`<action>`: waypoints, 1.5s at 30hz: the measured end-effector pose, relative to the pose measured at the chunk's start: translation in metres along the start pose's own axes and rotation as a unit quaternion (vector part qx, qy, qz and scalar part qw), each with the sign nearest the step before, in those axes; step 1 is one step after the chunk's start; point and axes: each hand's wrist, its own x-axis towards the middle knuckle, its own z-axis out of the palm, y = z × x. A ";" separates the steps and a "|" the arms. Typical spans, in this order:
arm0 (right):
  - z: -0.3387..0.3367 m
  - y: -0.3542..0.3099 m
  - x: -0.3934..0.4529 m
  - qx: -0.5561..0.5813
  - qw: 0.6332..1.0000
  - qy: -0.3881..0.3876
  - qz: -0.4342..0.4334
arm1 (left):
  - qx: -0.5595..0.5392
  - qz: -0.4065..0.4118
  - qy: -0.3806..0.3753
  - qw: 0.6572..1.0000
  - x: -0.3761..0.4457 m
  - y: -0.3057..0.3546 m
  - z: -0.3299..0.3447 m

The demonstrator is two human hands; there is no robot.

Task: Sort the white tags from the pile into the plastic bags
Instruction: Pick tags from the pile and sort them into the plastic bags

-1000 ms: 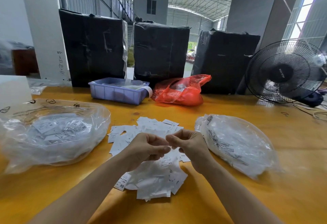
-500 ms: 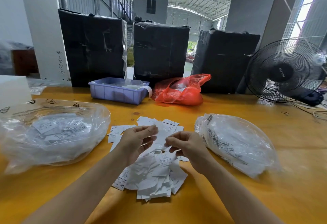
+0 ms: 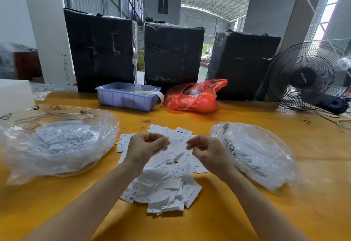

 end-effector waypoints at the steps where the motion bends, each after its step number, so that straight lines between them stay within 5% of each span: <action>1: -0.005 0.001 0.000 -0.010 0.999 -0.036 -0.003 | 0.012 0.004 0.006 1.000 0.001 -0.001 -0.001; 5: -0.016 0.007 -0.003 -0.064 0.971 -0.229 0.004 | 0.056 0.019 0.017 0.998 0.002 -0.003 -0.004; 7: -0.012 0.008 -0.003 -0.073 0.962 -0.262 -0.001 | 0.085 0.028 0.019 0.996 0.001 -0.003 -0.004; 13: -0.006 0.011 -0.001 -0.094 0.975 -0.200 -0.007 | 0.137 0.048 0.023 0.989 -0.001 -0.003 -0.002; 17: 0.001 0.005 -0.002 -0.105 0.990 -0.093 0.004 | 0.161 0.056 0.027 0.985 0.000 -0.004 -0.003; 22: 0.025 0.000 -0.008 -0.256 0.959 -0.092 0.085 | 0.196 0.056 0.027 0.979 0.000 -0.006 -0.004; 28: 0.024 -0.001 -0.006 -0.078 0.970 -0.079 0.215 | 0.214 0.047 0.022 0.975 -0.001 -0.006 -0.002; 33: -0.009 0.000 0.004 0.060 0.981 0.018 0.183 | 0.223 0.041 0.013 0.974 -0.002 -0.008 -0.002; 37: -0.009 -0.008 0.003 0.327 0.925 0.053 0.184 | 0.217 0.036 -0.007 0.976 -0.003 -0.009 0.001; 45: 0.013 -0.018 -0.002 0.186 0.978 0.059 0.065 | 0.189 0.022 -0.040 0.981 -0.010 -0.007 0.010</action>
